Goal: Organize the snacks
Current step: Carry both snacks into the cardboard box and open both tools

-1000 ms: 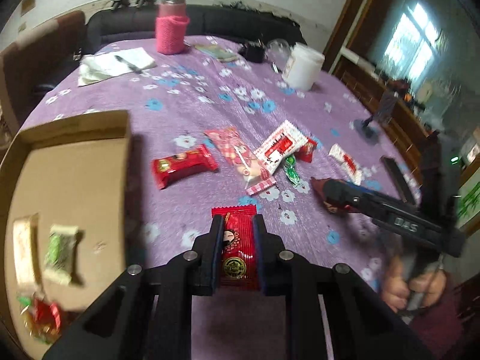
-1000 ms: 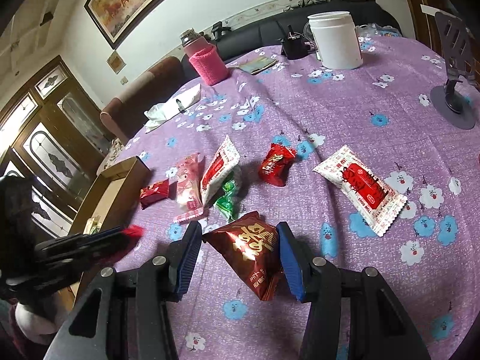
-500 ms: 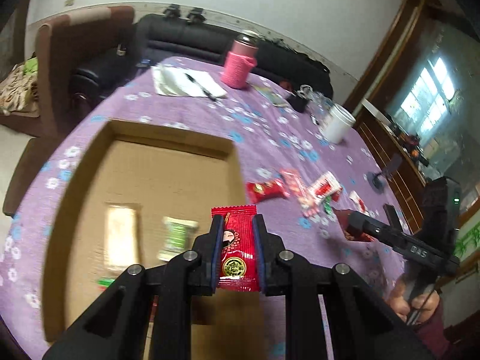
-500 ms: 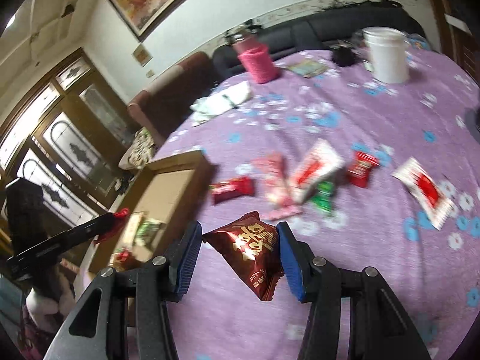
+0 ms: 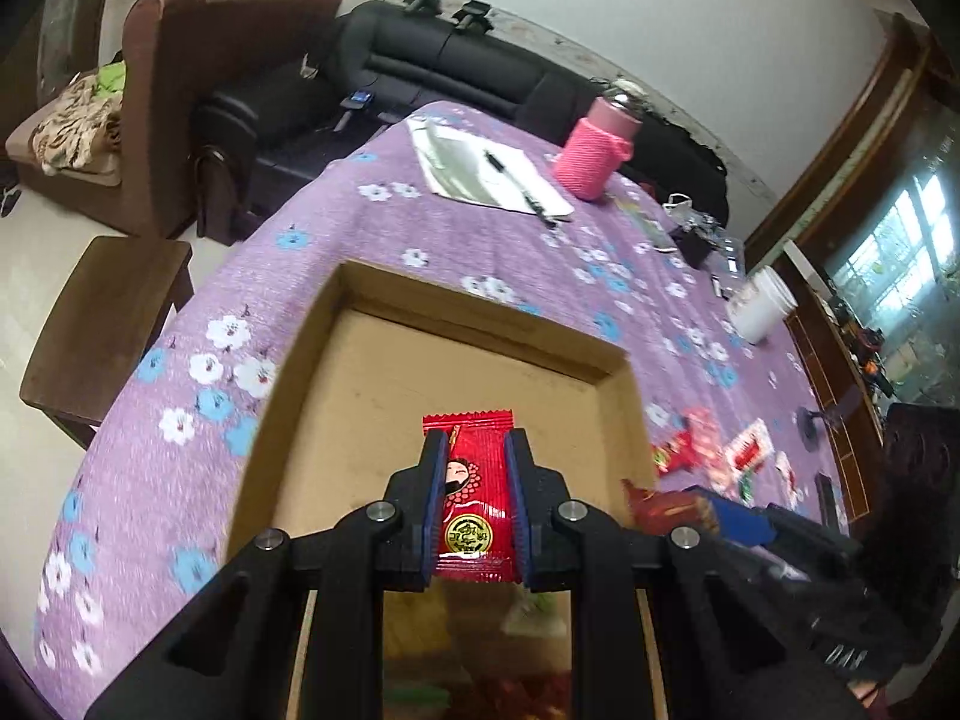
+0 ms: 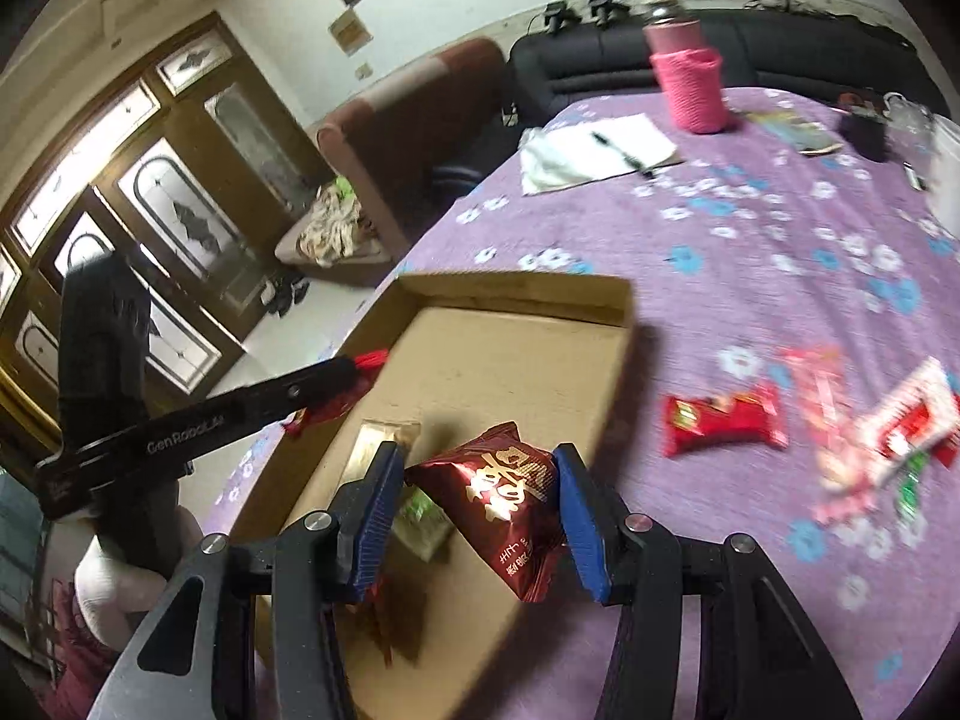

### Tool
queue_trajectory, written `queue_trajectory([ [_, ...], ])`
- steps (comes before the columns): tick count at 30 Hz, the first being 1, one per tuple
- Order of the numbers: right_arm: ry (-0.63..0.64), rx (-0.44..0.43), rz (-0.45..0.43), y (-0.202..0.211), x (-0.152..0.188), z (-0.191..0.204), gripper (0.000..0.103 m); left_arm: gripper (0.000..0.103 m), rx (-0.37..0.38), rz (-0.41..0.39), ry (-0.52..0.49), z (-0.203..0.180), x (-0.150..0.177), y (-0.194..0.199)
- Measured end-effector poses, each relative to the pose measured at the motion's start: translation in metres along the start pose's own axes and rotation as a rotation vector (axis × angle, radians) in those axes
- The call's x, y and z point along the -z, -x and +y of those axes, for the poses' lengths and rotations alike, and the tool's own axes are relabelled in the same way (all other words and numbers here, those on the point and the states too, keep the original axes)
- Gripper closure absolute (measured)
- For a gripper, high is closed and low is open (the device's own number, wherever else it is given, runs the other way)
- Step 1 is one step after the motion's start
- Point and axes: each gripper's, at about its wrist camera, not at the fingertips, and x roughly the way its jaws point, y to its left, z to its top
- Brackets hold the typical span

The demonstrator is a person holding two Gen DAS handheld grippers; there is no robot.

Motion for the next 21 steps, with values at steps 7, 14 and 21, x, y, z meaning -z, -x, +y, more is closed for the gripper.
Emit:
queue_trajectory([
  [7,0.001,0.04,0.053,-0.047,-0.014,0.005,0.047,0.084,0.001,0.025,0.049,0.021,-0.007,-0.018],
  [14,-0.019,0.049,0.056,-0.06,-0.016,0.004,0.044,0.057,0.019,0.02,0.092,0.029,-0.007,-0.019],
  [21,-0.046,0.007,-0.012,-0.013,-0.017,-0.01,0.044,0.052,0.052,-0.013,0.084,0.014,-0.006,0.007],
])
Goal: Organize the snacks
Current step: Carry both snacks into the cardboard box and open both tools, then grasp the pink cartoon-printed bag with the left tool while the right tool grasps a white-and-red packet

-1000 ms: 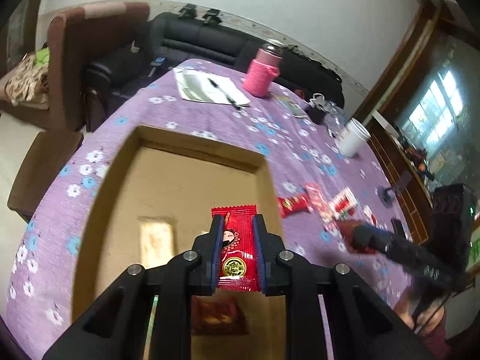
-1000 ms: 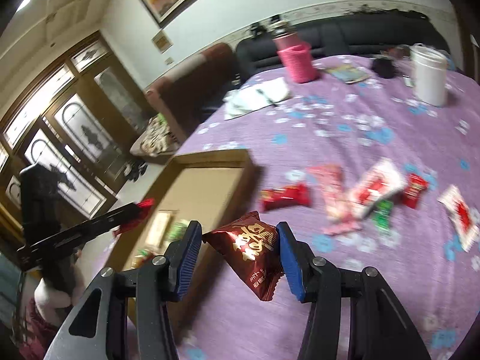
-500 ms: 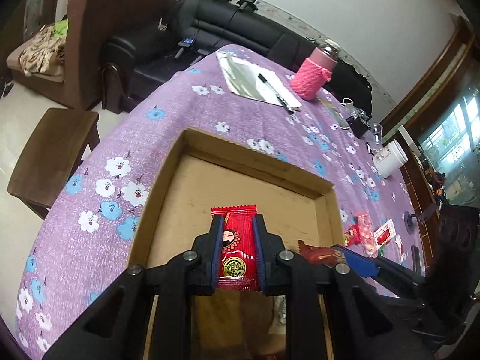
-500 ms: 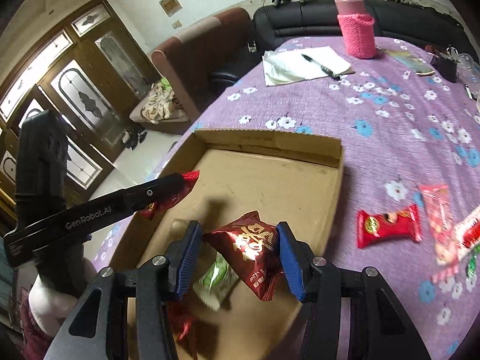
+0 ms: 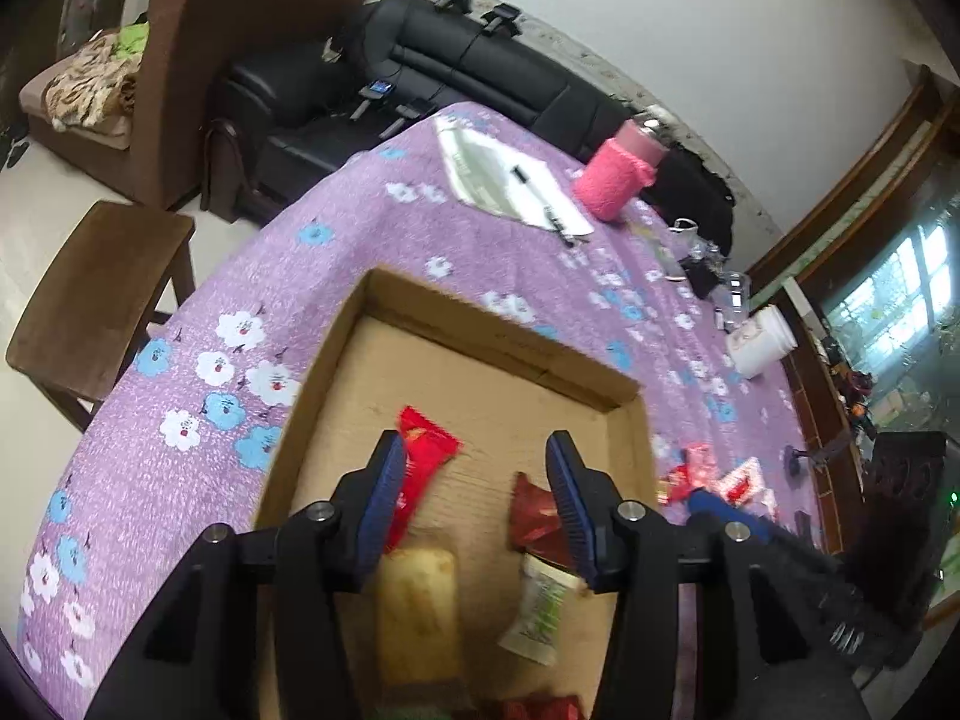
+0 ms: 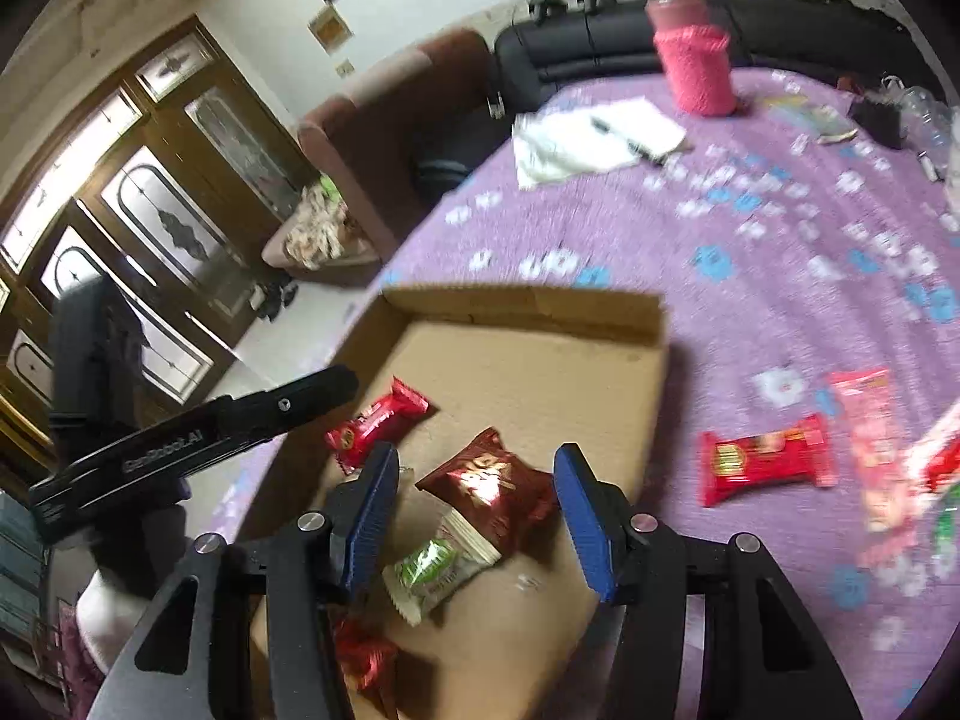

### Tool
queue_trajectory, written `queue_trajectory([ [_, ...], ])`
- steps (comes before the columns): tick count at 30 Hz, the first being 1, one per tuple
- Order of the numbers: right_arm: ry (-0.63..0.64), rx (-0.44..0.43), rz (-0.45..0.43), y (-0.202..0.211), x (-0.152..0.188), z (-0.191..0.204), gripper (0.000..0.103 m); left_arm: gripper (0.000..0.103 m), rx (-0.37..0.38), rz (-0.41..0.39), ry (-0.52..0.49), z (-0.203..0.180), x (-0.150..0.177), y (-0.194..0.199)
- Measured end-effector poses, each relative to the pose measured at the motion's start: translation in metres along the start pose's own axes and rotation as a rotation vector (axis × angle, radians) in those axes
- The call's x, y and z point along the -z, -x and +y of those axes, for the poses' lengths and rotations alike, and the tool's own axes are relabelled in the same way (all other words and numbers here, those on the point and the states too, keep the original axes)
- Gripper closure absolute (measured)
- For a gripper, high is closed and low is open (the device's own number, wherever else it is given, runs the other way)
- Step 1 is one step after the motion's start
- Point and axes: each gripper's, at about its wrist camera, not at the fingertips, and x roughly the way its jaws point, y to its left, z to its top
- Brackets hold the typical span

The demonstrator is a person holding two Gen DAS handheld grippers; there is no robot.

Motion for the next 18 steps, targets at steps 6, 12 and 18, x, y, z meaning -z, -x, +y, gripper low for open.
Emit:
queue_trajectory([
  [6,-0.062,0.15,-0.131,0.09,0.005,-0.076,0.045,0.038,0.063,-0.031,-0.084,-0.046,0.01,0.027],
  [12,-0.281,0.291,-0.157,0.125,0.02,-0.174,0.045,0.037,0.117,0.032,-0.206,-0.11,0.03,0.01],
  [18,-0.37,0.296,-0.131,0.093,0.016,-0.186,0.045,0.037,0.137,0.1,-0.213,-0.144,0.041,-0.018],
])
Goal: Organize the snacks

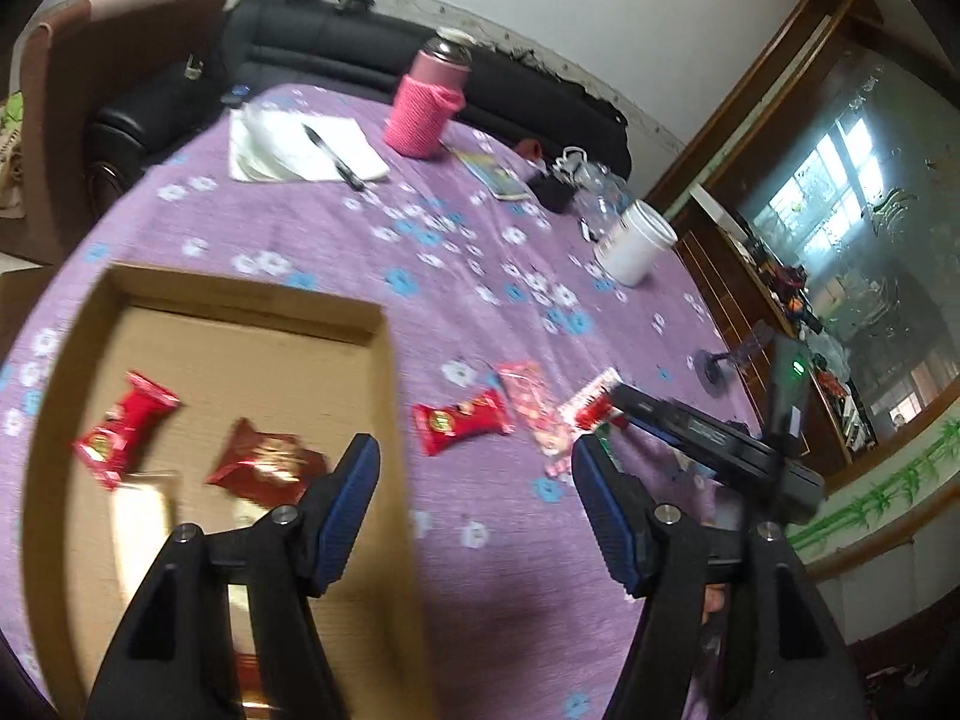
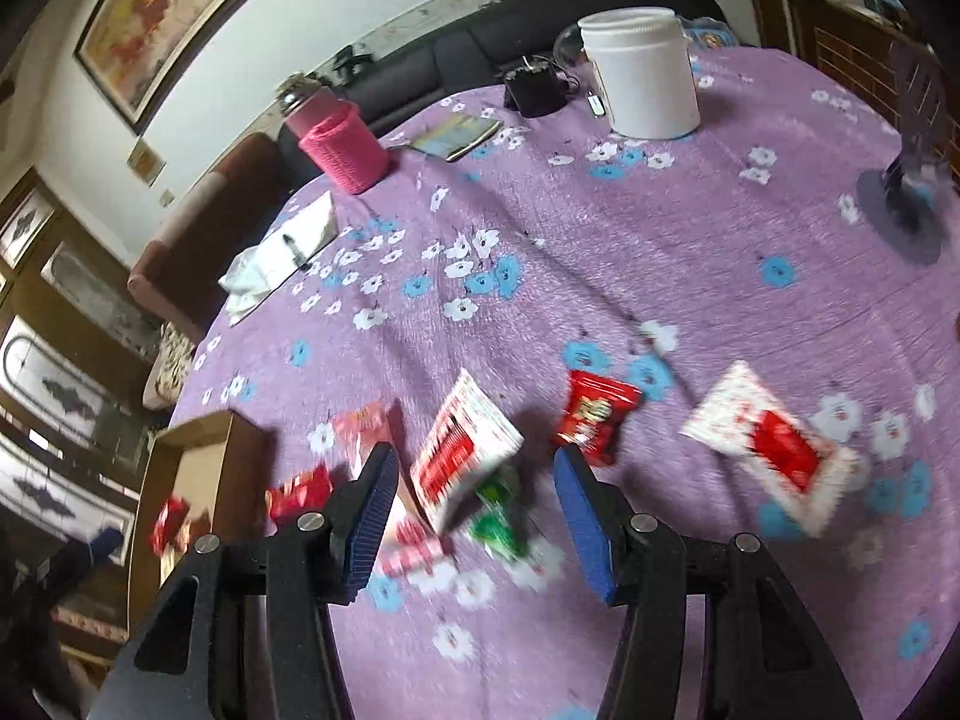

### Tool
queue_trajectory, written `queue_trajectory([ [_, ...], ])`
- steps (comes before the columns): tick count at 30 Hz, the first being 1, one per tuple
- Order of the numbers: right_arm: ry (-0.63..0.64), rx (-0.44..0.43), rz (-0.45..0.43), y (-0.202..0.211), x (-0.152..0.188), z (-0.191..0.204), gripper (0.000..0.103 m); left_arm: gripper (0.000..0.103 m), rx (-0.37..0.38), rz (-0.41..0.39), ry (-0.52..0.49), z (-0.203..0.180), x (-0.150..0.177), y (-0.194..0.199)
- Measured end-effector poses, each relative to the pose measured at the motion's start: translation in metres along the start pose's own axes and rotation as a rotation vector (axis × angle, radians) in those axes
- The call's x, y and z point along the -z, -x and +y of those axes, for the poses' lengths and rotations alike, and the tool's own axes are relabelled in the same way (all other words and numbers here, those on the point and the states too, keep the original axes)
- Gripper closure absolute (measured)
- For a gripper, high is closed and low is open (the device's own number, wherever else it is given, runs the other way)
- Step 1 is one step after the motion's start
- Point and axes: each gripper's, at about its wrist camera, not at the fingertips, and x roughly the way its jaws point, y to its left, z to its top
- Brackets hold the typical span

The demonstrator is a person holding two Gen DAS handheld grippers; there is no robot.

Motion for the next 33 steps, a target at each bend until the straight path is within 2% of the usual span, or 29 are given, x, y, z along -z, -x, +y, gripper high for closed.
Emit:
queue_trajectory([
  [4,0.009,0.041,0.0,-0.024,-0.004,0.018,0.045,0.037,-0.004,0.012,-0.013,-0.013,-0.002,-0.014],
  [5,0.013,0.053,0.011,-0.03,-0.004,0.019,0.056,0.037,-0.002,0.018,-0.015,-0.016,-0.004,-0.018],
  [6,0.013,0.06,0.017,-0.034,-0.004,0.018,0.071,0.037,0.0,0.027,-0.021,-0.019,-0.004,-0.022],
  [7,0.013,0.068,0.027,-0.038,-0.003,0.015,0.077,0.037,-0.002,0.034,-0.027,-0.022,-0.005,-0.027],
  [8,0.01,0.062,0.032,-0.037,-0.002,0.012,0.078,0.038,-0.003,0.04,-0.035,-0.025,-0.005,-0.031],
  [16,0.005,0.057,0.028,0.011,0.025,-0.033,0.08,0.038,-0.014,0.13,-0.132,-0.065,-0.007,-0.095],
  [20,0.024,0.041,-0.037,0.034,0.037,-0.051,0.08,0.038,-0.105,0.173,-0.205,-0.083,-0.007,-0.137],
  [24,0.015,-0.012,-0.074,0.044,0.042,-0.066,0.08,0.039,-0.182,0.201,-0.243,-0.087,-0.004,-0.164],
  [25,0.01,-0.028,-0.077,0.045,0.041,-0.068,0.08,0.04,-0.195,0.206,-0.259,-0.088,-0.001,-0.168],
  [27,0.005,-0.049,-0.091,0.048,0.04,-0.069,0.08,0.065,-0.247,0.222,-0.322,-0.095,0.007,-0.176],
  [28,0.003,-0.058,-0.102,0.051,0.04,-0.07,0.08,0.08,-0.284,0.204,-0.357,-0.099,0.009,-0.176],
  [30,0.001,-0.065,-0.114,0.054,0.039,-0.07,0.08,0.081,-0.287,0.203,-0.394,-0.104,0.016,-0.174],
  [33,0.001,-0.066,-0.119,0.056,0.038,-0.07,0.082,0.081,-0.267,0.197,-0.38,-0.106,0.021,-0.166],
])
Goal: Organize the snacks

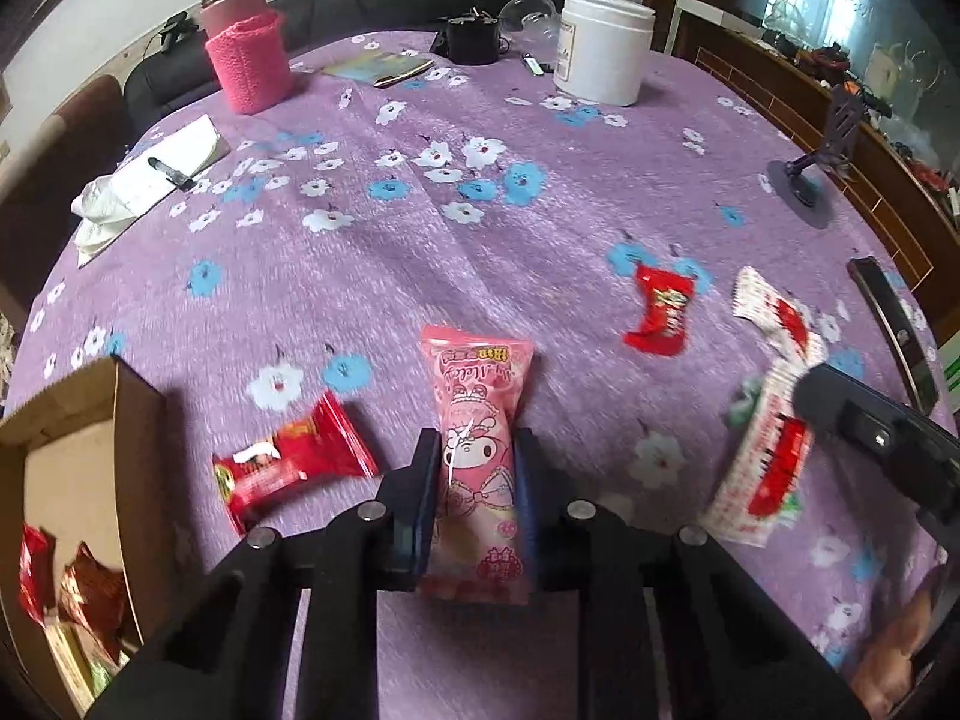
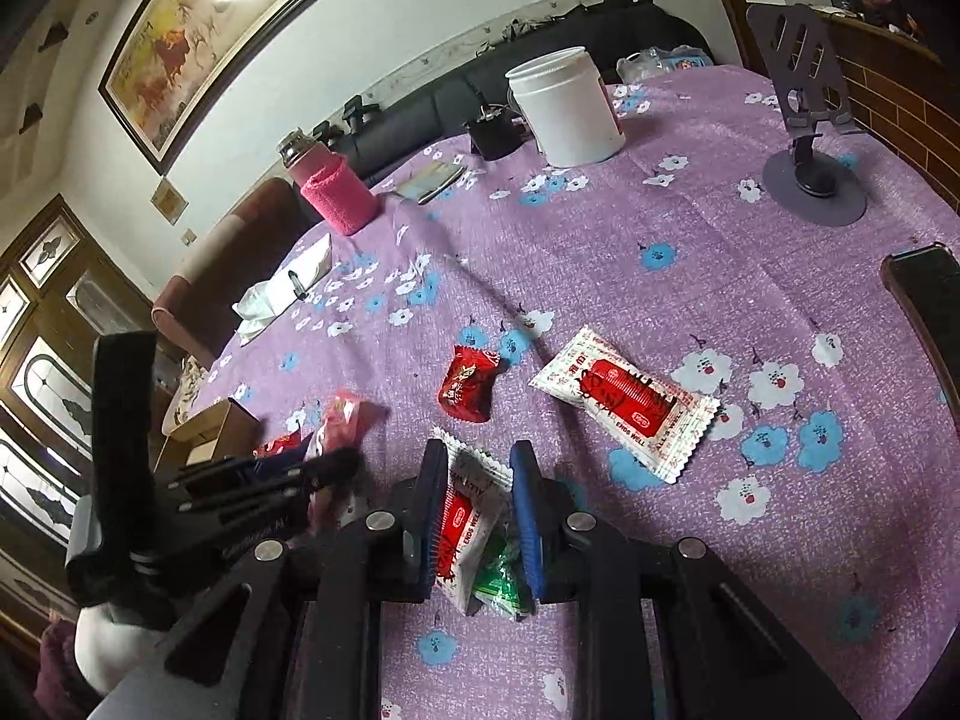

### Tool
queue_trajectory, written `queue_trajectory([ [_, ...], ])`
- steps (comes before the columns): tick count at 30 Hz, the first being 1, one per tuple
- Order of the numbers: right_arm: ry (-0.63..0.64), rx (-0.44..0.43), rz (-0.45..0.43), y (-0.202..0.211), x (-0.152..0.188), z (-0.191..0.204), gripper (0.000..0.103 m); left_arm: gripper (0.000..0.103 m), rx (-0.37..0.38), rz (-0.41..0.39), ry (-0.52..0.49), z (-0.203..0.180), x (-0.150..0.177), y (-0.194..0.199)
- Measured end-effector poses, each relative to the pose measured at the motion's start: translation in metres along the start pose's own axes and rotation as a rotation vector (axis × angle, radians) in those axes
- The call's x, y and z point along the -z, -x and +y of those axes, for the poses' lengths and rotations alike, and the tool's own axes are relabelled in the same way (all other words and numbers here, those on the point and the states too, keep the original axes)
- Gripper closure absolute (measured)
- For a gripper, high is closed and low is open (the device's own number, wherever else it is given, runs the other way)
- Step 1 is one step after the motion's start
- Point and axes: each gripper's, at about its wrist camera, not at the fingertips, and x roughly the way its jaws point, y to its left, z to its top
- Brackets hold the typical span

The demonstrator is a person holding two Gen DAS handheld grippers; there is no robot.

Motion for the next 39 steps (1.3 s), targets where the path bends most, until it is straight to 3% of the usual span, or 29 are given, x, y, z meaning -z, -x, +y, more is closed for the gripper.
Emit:
queue_trajectory([
  [4,-0.008,-0.051,0.0,0.001,0.0,-0.001,0.082,0.081,0.052,-0.029,0.049,0.005,0.01,0.018],
  [13,0.027,-0.002,-0.043,0.02,0.004,0.01,0.067,0.081,0.201,-0.166,0.188,0.045,0.048,0.096],
  [22,0.067,0.144,0.015,0.004,0.016,0.032,0.063,0.08,0.253,-0.252,0.358,0.107,0.107,0.139],
  [27,0.191,0.321,0.029,-0.03,0.016,0.059,0.062,0.08,0.247,-0.257,0.421,0.132,0.134,0.144],
  [30,0.231,0.36,0.07,-0.043,0.02,0.063,0.068,0.08,0.234,-0.27,0.461,0.151,0.151,0.15],
  [31,0.242,0.363,0.065,-0.041,0.021,0.064,0.083,0.08,0.228,-0.276,0.474,0.156,0.156,0.152],
  [32,0.246,0.357,0.073,-0.039,0.021,0.063,0.09,0.08,0.225,-0.281,0.486,0.161,0.161,0.153],
  [39,0.199,0.219,0.045,-0.01,0.022,0.06,0.087,0.08,0.251,-0.314,0.567,0.186,0.187,0.159],
])
